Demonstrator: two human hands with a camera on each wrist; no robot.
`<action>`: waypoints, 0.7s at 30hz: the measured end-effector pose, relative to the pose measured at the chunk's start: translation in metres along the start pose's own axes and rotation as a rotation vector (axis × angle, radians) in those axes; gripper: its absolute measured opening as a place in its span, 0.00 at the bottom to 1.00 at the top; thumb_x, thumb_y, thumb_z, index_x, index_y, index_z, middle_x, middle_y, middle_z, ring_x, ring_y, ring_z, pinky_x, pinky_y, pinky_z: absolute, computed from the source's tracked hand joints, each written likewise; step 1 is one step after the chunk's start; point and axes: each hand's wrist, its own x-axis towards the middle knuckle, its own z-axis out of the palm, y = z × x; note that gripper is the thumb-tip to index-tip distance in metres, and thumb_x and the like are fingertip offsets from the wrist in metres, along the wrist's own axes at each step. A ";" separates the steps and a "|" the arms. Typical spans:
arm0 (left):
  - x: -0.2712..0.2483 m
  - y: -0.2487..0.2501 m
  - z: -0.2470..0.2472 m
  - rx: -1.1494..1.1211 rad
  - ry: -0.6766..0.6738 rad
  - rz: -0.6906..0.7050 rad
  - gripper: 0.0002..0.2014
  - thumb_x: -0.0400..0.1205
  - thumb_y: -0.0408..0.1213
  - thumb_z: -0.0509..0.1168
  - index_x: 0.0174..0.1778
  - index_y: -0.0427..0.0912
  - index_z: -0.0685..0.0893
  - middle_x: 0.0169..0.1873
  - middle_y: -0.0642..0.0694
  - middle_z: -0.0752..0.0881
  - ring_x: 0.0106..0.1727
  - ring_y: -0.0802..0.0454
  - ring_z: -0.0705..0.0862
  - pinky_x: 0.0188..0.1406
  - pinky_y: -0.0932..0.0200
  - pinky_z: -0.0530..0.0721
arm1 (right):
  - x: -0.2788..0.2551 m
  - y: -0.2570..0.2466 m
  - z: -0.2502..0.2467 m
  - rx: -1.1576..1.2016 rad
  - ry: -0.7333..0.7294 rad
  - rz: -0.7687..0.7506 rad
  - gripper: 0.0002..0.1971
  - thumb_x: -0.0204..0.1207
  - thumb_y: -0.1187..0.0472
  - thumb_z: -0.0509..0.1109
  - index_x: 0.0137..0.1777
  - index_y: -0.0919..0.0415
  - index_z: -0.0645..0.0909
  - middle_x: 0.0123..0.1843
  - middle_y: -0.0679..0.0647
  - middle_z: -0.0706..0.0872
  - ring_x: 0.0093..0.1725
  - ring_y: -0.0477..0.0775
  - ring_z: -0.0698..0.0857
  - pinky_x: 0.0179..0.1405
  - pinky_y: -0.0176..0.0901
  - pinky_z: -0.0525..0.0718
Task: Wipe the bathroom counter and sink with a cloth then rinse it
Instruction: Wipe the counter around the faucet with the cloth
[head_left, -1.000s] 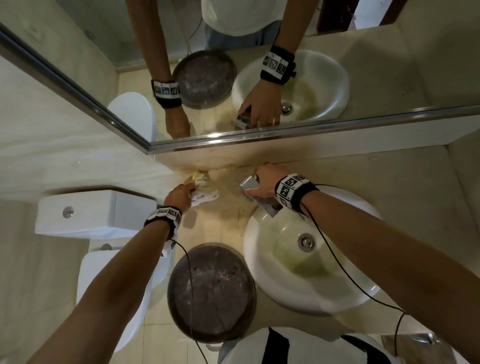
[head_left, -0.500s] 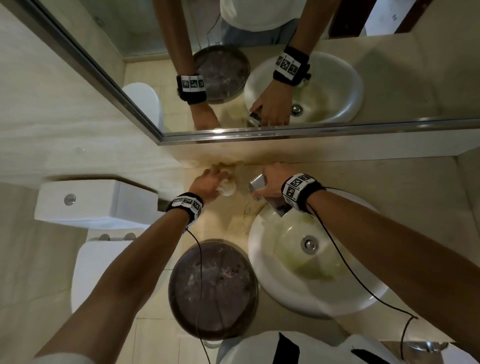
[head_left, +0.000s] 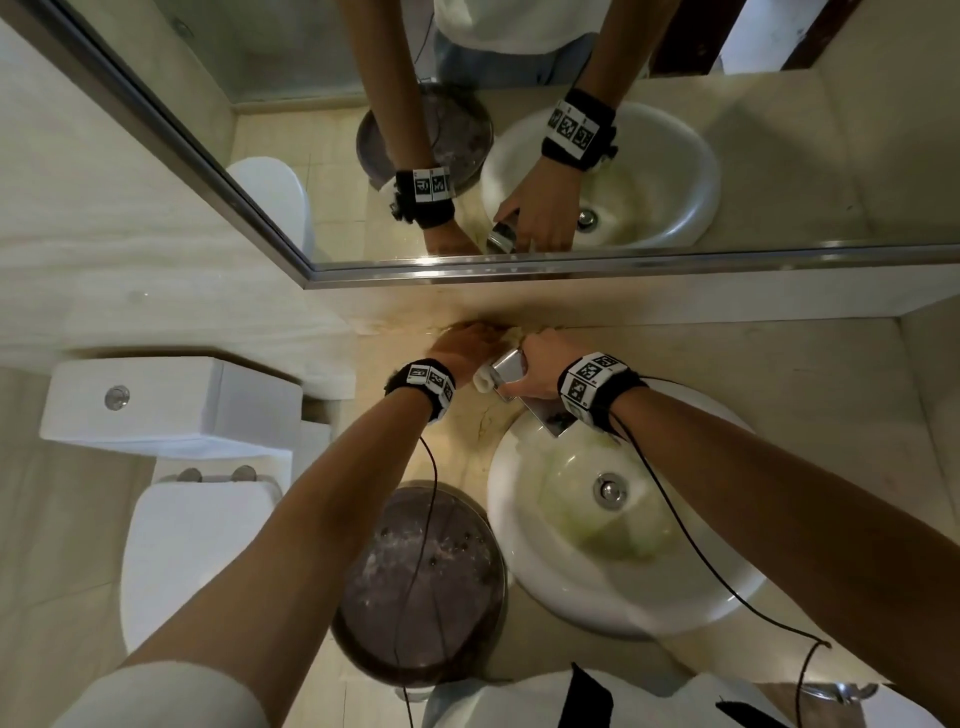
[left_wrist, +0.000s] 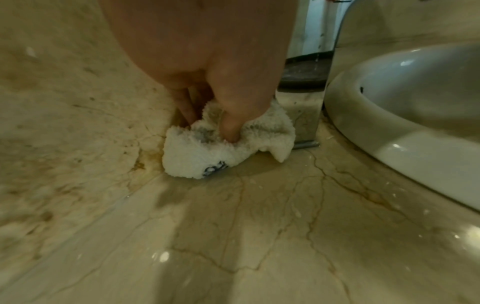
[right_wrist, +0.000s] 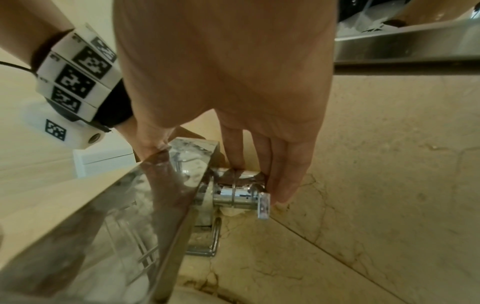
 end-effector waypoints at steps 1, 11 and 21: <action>-0.001 0.001 0.002 0.002 0.008 -0.012 0.36 0.82 0.46 0.69 0.85 0.52 0.62 0.82 0.51 0.67 0.83 0.47 0.63 0.84 0.48 0.59 | 0.000 0.000 0.000 0.000 0.002 -0.001 0.33 0.60 0.23 0.71 0.46 0.53 0.82 0.43 0.53 0.88 0.41 0.56 0.87 0.44 0.50 0.89; -0.035 -0.028 0.022 -0.179 0.010 -0.301 0.41 0.77 0.30 0.70 0.85 0.54 0.61 0.82 0.49 0.65 0.81 0.44 0.66 0.73 0.46 0.76 | 0.000 0.000 0.004 0.048 0.015 0.024 0.33 0.61 0.31 0.79 0.57 0.55 0.82 0.55 0.55 0.85 0.51 0.59 0.86 0.53 0.56 0.89; -0.092 -0.046 0.037 -0.412 -0.079 -0.606 0.26 0.75 0.44 0.65 0.69 0.41 0.73 0.58 0.37 0.85 0.54 0.37 0.86 0.50 0.49 0.87 | -0.002 -0.004 0.000 0.014 -0.003 0.040 0.29 0.62 0.34 0.79 0.54 0.55 0.82 0.48 0.53 0.85 0.48 0.58 0.85 0.47 0.48 0.86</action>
